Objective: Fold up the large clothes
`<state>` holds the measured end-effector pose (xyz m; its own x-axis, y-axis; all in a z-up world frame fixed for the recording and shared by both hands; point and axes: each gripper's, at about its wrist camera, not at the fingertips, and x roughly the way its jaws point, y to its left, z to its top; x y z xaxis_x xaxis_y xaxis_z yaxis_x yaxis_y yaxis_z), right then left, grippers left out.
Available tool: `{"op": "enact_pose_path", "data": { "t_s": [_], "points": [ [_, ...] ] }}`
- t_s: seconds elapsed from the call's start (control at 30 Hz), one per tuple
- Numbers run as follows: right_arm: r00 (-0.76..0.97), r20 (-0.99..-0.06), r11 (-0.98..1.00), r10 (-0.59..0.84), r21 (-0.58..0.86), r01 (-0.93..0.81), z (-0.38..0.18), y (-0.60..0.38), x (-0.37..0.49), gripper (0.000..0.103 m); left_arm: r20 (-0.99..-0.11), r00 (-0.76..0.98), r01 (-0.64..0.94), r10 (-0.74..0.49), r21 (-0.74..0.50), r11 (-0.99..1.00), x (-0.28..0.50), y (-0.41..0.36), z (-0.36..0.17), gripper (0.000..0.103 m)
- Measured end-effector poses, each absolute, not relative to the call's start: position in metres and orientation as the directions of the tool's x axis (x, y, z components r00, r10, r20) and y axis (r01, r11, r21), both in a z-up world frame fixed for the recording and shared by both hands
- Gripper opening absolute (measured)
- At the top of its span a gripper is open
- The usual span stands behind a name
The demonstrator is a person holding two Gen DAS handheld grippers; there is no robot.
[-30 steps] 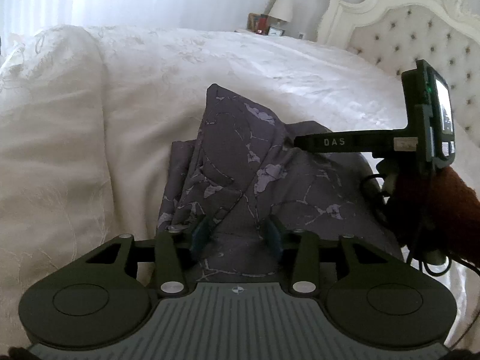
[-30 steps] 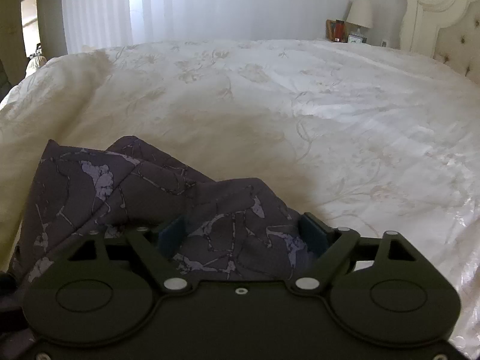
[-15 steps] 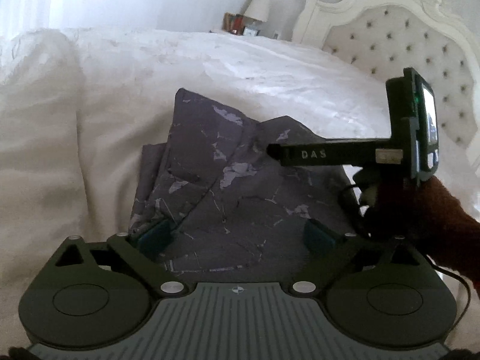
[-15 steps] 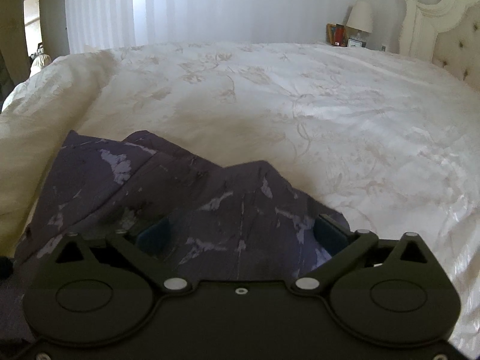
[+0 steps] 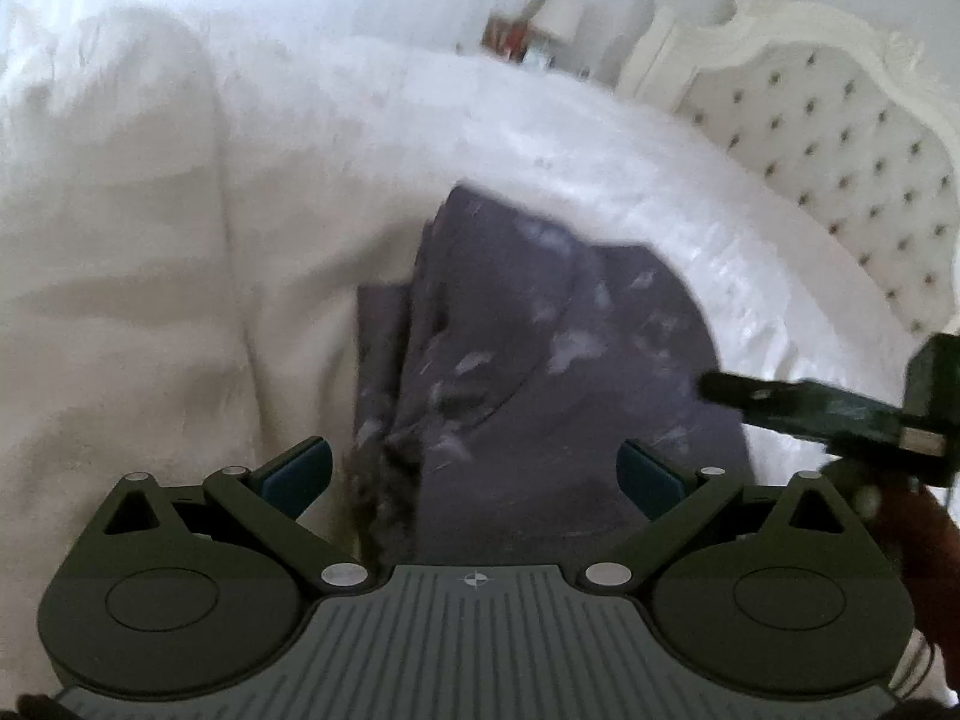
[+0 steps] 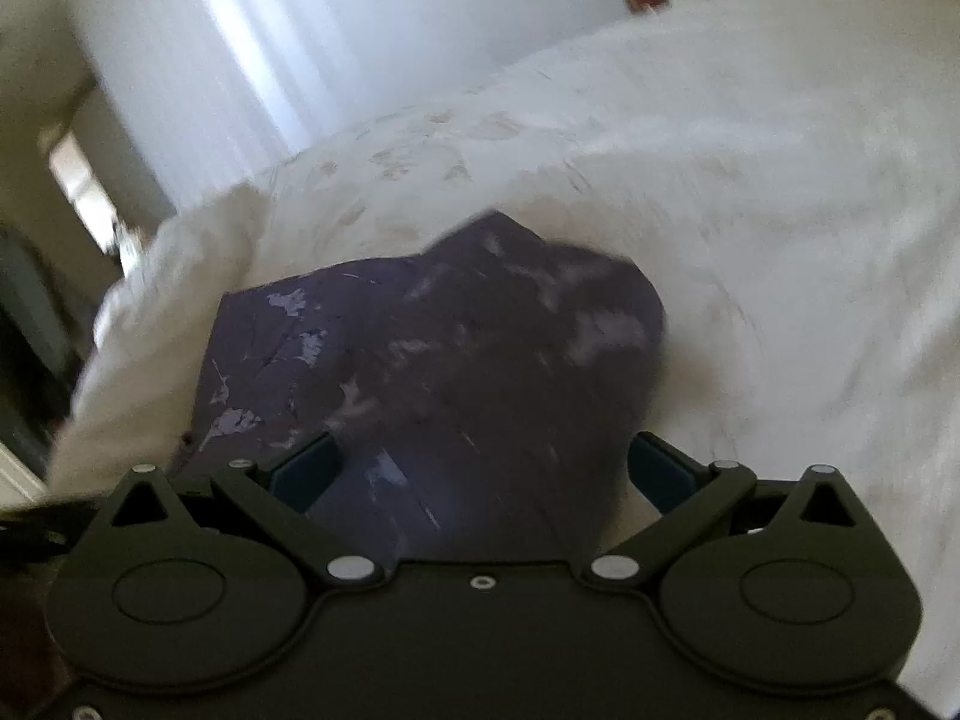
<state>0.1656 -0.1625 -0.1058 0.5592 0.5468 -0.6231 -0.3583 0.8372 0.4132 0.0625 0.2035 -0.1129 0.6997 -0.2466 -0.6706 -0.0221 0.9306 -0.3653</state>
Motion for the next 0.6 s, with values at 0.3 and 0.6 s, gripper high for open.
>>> {"op": "enact_pose_path", "data": {
  "t_s": [0.3, 0.6],
  "points": [
    [0.43, -0.528, 0.663, 0.732, 0.697, -0.273, -0.147, -0.185, 0.18, 0.103, -0.745, 0.554, 0.031, -0.371, -0.427, 0.904, 0.091, 0.201, -0.135, 0.103],
    [0.383, -0.445, 0.559, 0.81, 0.784, -0.271, -0.161, -0.173, 0.199, 0.103, -0.713, 0.54, 0.029, -0.447, -0.516, 0.856, 0.094, 0.205, -0.146, 0.102]
  ]
}}
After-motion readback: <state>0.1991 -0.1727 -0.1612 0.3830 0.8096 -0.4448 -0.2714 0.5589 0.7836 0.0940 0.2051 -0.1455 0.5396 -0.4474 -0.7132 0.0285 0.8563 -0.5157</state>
